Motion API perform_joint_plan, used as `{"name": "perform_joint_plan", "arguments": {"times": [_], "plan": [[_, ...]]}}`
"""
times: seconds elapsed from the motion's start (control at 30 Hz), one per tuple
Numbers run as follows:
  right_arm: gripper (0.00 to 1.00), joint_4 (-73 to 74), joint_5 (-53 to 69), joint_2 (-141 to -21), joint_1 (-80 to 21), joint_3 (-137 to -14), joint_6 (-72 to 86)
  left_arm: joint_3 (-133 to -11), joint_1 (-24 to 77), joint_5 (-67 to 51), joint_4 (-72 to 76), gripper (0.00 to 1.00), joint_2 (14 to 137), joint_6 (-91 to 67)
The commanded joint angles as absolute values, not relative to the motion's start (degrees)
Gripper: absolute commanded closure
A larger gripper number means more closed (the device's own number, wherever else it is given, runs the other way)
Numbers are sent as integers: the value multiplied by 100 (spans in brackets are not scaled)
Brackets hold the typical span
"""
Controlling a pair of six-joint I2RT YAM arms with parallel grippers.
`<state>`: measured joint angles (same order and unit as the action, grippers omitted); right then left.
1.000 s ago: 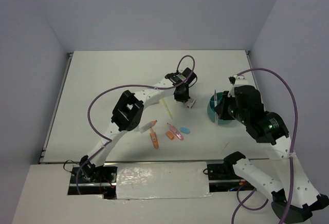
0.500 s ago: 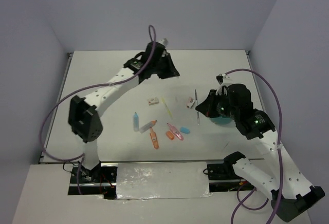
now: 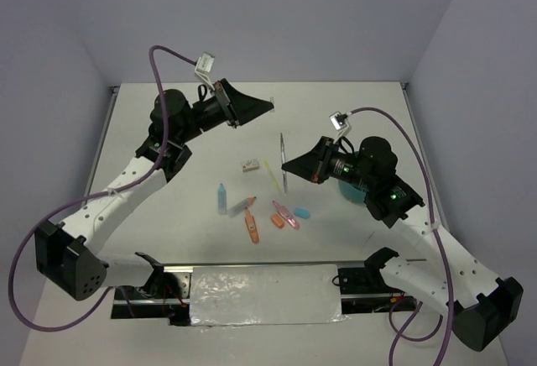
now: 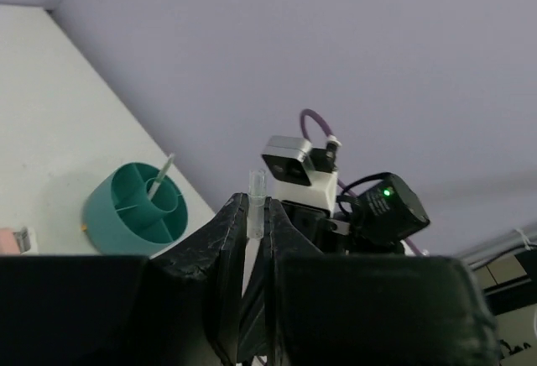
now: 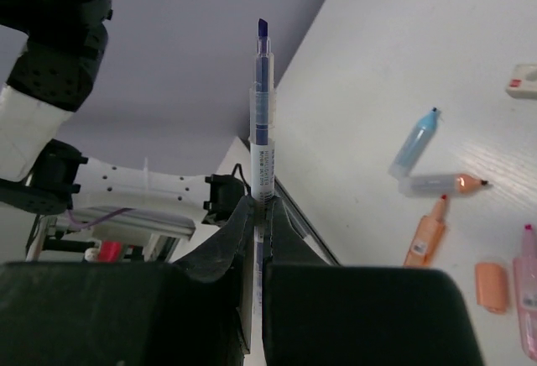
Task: Sort the stationery into containers
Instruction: Close the pen cap on the pen.
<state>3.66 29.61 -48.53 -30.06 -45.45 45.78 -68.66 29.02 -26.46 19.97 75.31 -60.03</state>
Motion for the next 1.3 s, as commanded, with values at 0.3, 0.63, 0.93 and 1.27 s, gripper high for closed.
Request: {"name": "perform_joint_plan", "arguments": {"times": [0.3, 0.63, 0.93, 1.27], "plan": [[100, -44, 3006, -4896, -3305, -5361, 4236, -6618, 2900, -3173, 2479, 100, 7023, -6144], [100, 237, 2997, -4948, -3498, -5599, 4166, -6680, 2909, -3217, 2663, 100, 7022, -6407], [100, 308, 2900, -4983, -3577, -5660, 4157, -6601, 2927, -3217, 2716, 100, 7005, -6521], [100, 395, 2804, -5045, -3604, -5792, 4113, -6513, 3014, -3217, 2760, 100, 7014, -6539]]}}
